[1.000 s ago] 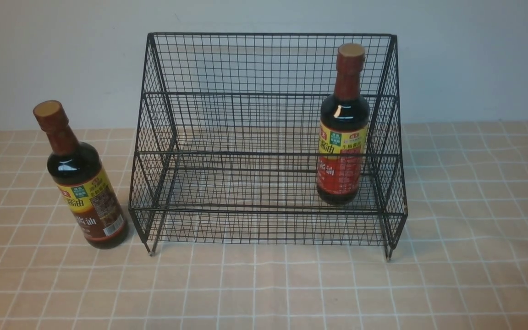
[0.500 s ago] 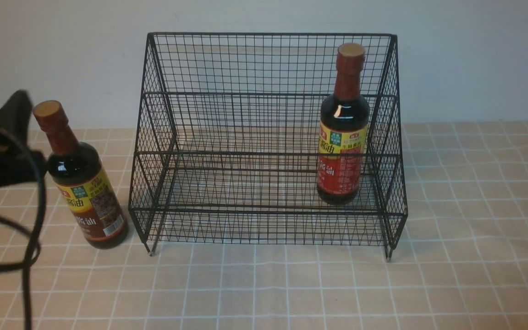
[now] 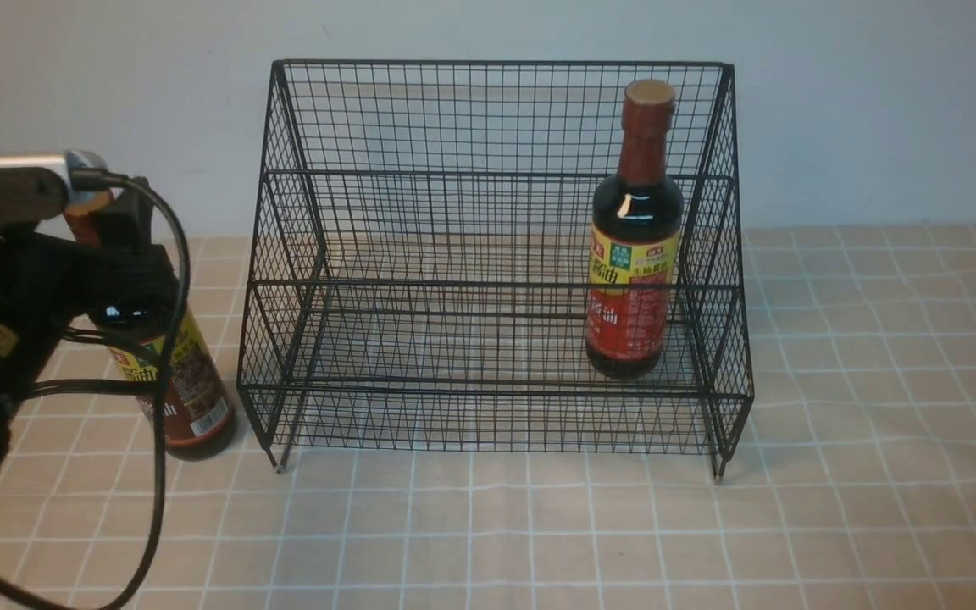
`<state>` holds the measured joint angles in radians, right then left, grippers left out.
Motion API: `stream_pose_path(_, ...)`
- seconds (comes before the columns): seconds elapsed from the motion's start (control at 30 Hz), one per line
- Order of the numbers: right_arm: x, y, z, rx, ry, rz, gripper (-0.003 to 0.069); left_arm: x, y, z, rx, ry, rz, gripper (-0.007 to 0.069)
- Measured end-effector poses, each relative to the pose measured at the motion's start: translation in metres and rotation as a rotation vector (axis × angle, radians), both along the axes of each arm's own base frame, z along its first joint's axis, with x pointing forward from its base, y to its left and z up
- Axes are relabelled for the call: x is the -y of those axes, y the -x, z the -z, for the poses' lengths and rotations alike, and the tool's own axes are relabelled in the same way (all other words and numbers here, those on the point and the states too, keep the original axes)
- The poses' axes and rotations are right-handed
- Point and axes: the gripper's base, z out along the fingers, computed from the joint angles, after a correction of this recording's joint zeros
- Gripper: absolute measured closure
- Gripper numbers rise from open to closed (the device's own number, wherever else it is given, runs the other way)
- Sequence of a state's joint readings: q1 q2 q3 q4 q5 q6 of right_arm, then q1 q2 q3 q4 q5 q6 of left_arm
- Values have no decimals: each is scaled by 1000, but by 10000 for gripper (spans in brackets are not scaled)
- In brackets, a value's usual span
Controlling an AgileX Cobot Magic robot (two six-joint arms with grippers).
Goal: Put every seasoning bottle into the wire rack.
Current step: Use the left arm to grab the condiment bottle closest to it, then use the left arm to put the condiment bottle back on the shelf
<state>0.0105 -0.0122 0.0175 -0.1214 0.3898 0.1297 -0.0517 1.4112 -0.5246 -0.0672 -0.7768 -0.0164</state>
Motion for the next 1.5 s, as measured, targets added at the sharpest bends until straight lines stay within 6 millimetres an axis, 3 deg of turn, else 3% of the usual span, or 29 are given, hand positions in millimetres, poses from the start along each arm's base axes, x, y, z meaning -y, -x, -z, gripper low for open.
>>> stream_pose_path(0.13,0,0,0,0,0,0,673,0,-8,13,-12,-4,-2,131)
stream_pose_path(0.2,0,0,0,0,0,0,673,0,-10,16,-15,-4,-2,253)
stream_pose_path(0.23,0,0,0,0,0,0,673,0,-10,16,-14,-4,-2,267)
stream_pose_path(0.27,0,0,0,0,0,0,673,1,-10,16,-12,-7,1,368)
stream_pose_path(0.47,0,0,0,0,0,0,673,4,-2,5,-35,-39,43,368)
stream_pose_path(0.57,0,0,0,0,0,0,673,4,3,-15,-54,-47,50,368)
stream_pose_path(0.6,0,0,0,0,0,0,673,5,5,-29,-59,-52,54,368)
stream_pose_path(0.63,0,0,0,0,0,0,673,5,4,-30,-65,-53,54,368)
stream_pose_path(0.67,0,0,0,0,0,0,673,5,7,-55,-44,-57,55,368)
stream_pose_path(0.8,0,0,0,0,0,0,673,6,13,-107,36,-82,67,368)
stream_pose_path(0.83,0,0,0,0,1,0,673,7,15,-111,42,-87,70,368)
stream_pose_path(0.87,0,0,0,0,1,0,673,12,18,-134,106,-108,90,368)
stream_pose_path(0.9,0,0,0,0,1,0,673,13,19,-137,115,-113,94,368)
stream_pose_path(0.97,0,0,0,0,1,0,673,27,25,-168,213,-136,151,368)
stream_pose_path(1.07,0,0,0,0,1,0,673,41,28,-183,262,-129,203,368)
stream_pose_path(1.13,0,0,0,0,1,0,673,61,27,-193,288,-107,276,368)
stream_pose_path(1.3,0,0,0,0,1,0,673,89,6,-187,264,-101,354,368)
stream_pose_path(1.5,0,0,0,0,1,0,673,112,-31,-160,220,-104,391,368)
